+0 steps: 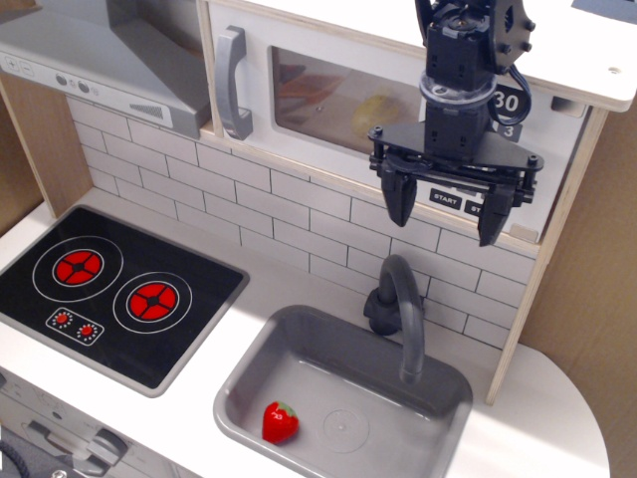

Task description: Open microwave

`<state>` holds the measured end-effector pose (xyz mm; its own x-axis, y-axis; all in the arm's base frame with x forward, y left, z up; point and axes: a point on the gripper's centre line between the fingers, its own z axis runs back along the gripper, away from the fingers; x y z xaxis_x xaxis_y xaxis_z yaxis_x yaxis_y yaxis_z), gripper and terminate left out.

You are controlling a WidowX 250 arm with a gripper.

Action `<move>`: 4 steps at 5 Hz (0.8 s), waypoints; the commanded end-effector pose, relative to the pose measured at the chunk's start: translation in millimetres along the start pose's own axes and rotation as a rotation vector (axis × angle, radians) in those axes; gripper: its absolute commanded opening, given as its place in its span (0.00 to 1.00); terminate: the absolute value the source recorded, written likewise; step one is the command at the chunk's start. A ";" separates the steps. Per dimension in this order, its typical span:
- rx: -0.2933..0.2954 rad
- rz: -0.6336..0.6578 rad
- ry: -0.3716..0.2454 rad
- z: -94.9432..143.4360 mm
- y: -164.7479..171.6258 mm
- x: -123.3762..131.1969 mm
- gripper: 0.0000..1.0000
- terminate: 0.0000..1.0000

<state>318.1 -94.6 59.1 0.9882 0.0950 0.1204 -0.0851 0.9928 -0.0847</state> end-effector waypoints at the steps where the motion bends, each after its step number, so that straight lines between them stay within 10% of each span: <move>1: 0.000 0.000 0.000 0.0 0.0 0.0 1.00 0.00; 4: 0.023 -0.032 -0.123 58.2 135.4 25.6 1.00 0.00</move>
<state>318.0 49.9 89.4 0.9801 0.0825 0.1804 -0.0719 0.9953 -0.0643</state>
